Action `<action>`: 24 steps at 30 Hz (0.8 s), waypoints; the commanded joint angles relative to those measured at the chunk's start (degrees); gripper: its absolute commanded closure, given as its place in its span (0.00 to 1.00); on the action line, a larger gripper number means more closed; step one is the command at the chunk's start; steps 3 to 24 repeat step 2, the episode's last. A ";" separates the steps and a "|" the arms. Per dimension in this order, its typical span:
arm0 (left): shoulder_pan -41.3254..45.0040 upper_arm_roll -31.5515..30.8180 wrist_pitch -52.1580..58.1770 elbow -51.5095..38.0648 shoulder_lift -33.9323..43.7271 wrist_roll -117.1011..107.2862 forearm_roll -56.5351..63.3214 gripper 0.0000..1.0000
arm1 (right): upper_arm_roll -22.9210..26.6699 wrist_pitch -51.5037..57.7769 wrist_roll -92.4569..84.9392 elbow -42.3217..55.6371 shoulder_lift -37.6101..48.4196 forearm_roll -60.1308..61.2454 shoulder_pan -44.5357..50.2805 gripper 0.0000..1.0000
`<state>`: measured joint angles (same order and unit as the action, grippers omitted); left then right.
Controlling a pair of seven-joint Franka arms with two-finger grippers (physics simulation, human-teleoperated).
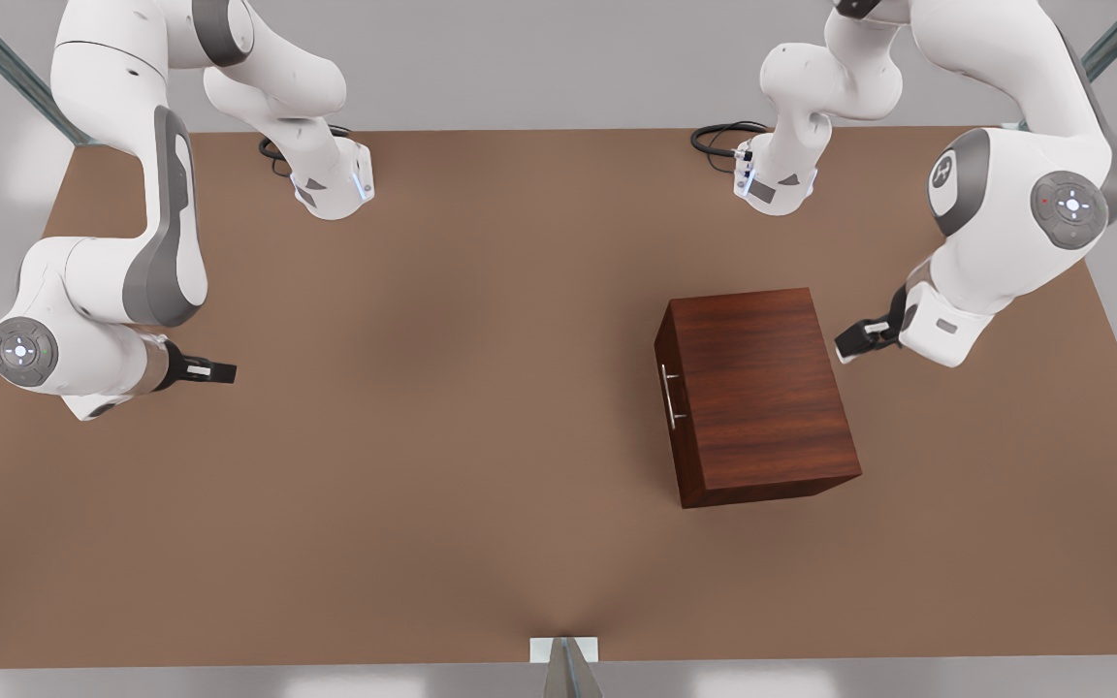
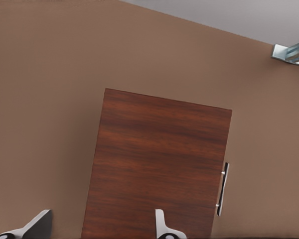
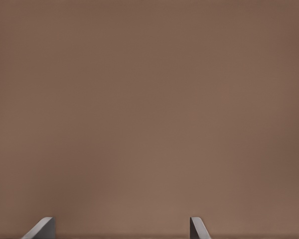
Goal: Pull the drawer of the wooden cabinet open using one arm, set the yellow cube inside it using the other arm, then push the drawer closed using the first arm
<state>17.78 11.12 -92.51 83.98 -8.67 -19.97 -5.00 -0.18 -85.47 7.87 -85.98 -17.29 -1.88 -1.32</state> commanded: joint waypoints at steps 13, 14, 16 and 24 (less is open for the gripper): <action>-0.03 0.04 0.23 -0.58 0.05 25.78 -0.01 0.00 | 0.00 0.04 -0.40 0.02 0.06 -0.05 0.00 0.00; -0.03 0.04 0.23 -0.58 0.05 25.78 -0.01 0.00 | 0.00 0.04 -0.40 0.02 0.06 -0.05 0.00 0.00; -0.03 0.04 0.23 -0.58 0.05 25.78 -0.01 0.00 | 0.00 0.04 -0.40 0.02 0.06 -0.05 0.00 0.00; -0.03 0.04 0.23 -0.58 0.05 25.78 -0.01 0.00 | 0.00 0.04 -0.40 0.02 0.06 -0.05 0.00 0.00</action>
